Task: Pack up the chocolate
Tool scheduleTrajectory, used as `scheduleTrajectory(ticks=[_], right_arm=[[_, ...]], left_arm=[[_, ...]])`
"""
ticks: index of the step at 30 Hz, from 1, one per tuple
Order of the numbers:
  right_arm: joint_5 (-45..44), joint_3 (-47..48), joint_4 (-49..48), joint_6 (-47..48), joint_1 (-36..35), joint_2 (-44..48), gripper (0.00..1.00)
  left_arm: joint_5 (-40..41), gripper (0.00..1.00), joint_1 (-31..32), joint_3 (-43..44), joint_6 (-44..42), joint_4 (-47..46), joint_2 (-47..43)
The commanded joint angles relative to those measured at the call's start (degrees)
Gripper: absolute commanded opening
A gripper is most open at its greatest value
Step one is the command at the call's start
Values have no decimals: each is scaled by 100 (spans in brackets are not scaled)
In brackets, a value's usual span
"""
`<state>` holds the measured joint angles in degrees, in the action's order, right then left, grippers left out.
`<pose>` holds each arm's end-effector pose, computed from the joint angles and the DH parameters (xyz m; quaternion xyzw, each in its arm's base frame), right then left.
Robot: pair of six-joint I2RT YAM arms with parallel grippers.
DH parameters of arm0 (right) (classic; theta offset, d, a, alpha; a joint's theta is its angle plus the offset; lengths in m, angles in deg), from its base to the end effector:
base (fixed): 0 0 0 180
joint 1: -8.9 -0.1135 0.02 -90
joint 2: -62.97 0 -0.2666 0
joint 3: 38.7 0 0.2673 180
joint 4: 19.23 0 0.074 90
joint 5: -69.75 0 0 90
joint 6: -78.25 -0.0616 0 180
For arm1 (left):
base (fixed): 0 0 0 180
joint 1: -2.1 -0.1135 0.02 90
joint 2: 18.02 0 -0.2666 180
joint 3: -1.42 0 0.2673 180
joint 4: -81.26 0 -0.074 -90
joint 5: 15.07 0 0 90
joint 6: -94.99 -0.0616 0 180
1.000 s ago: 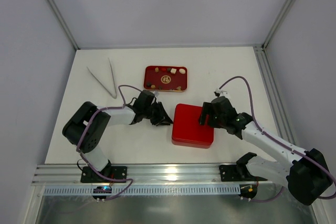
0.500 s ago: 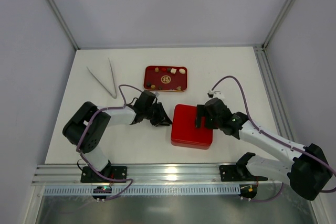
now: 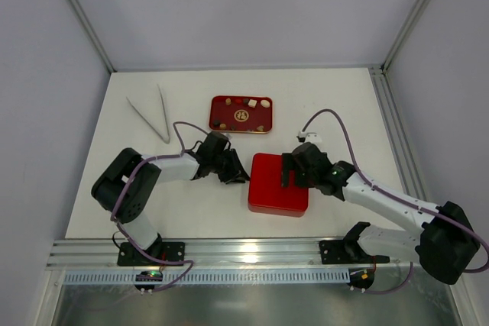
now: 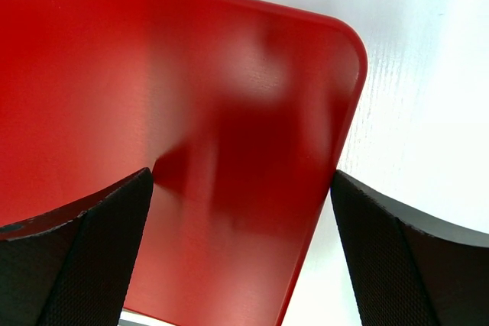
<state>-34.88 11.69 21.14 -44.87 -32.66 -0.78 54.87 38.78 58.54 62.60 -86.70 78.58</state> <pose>0.1908 0.1484 0.1831 -0.0298 0.9430 0.0911 0.3188 0.2593 -0.2194 0.1052 -0.1124 0.9247 -0.3497 0.1002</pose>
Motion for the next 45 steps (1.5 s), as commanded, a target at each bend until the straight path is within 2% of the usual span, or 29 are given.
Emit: scheduleTrajectory(ticks=[1, 5, 10, 17, 22, 27, 36, 45], right_arm=[[4, 135, 108, -54, -80, -287, 97], [-31, 267, 231, -107, -63, -384, 98], [250, 258, 161, -89, 87, -410, 100], [522, 232, 46, 8, 236, -455, 100], [716, 232, -50, 122, 403, -525, 100], [1040, 258, -173, 245, 570, -604, 100], [1584, 487, -446, 588, 842, -1007, 100], [1991, 750, -613, 825, 1027, -1412, 100]], left_arm=[[-42, 27, 67, 183, -118, -21, -176], [1, 32, 67, 130, -197, 49, -264], [230, 42, 14, 130, -442, 356, -509], [239, 49, -504, 139, -724, 813, -879], [265, 56, -645, 270, -882, 1042, -1108], [99, 59, -645, 271, -918, 876, -1257], [-323, 59, -636, 16, -830, -81, -1214], [-184, 58, -628, -2, -812, -188, -783]])
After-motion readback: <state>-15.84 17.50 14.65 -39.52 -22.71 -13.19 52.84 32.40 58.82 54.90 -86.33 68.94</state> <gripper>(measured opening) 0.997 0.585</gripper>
